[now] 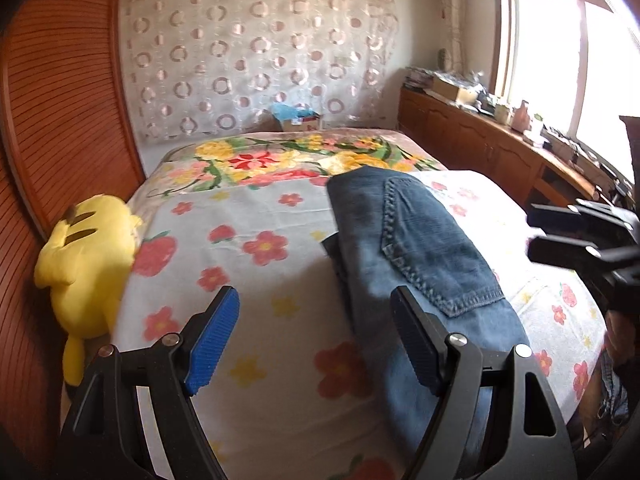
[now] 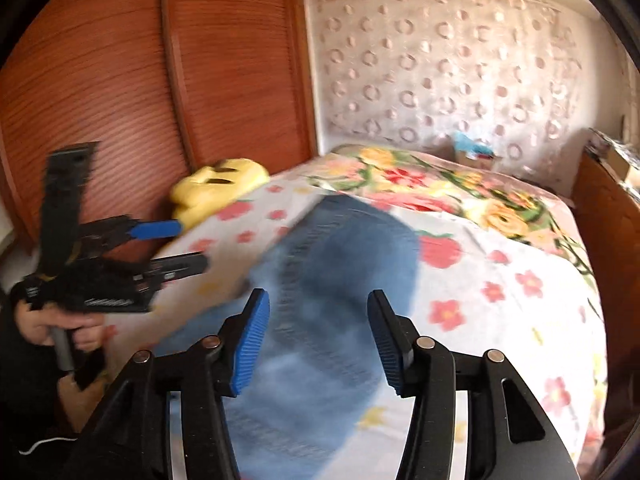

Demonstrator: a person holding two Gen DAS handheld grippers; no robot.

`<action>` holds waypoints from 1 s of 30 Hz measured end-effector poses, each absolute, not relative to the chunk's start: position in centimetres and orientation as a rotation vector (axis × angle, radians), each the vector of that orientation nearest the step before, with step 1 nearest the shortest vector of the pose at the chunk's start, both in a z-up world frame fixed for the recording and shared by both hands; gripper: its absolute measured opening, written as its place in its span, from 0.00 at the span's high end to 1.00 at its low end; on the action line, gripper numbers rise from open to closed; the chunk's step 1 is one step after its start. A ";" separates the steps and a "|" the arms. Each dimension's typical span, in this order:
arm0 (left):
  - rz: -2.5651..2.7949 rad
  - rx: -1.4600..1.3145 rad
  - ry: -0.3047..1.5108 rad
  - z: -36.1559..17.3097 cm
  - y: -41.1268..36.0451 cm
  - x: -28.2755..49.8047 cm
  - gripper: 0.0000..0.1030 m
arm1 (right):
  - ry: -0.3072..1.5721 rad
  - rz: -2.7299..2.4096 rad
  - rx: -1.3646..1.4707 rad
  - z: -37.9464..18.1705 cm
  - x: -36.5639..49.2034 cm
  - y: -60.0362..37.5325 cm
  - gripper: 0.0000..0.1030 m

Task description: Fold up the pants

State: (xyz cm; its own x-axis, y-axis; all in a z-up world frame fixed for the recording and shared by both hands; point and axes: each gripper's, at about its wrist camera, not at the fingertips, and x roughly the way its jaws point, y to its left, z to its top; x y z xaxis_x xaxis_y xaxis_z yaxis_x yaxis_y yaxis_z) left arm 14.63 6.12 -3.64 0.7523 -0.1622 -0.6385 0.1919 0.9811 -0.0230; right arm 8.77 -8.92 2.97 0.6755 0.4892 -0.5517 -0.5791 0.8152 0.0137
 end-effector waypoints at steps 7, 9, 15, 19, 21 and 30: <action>-0.256 0.060 0.734 -4.3 3.6 18.7 0.24 | 0.668 0.566 -0.170 2.2 13.9 -6.8 0.45; -0.259 0.065 0.748 -4.6 3.3 19.8 0.24 | 0.694 0.567 -0.173 2.1 14.7 -6.2 0.45; -0.251 0.080 0.804 -6.4 3.0 21.7 0.24 | 0.765 0.609 -0.150 0.9 16.4 -4.9 0.36; -0.256 0.074 0.848 -8.0 3.0 22.2 0.29 | 0.808 0.652 -0.116 0.2 17.8 -5.1 0.35; -0.261 0.067 0.859 -8.5 3.0 22.3 0.31 | 0.814 0.673 -0.102 0.5 17.5 -5.2 0.35; -0.358 0.019 0.882 -9.1 2.4 22.0 0.64 | 0.831 0.747 -0.064 0.2 17.0 -4.0 0.49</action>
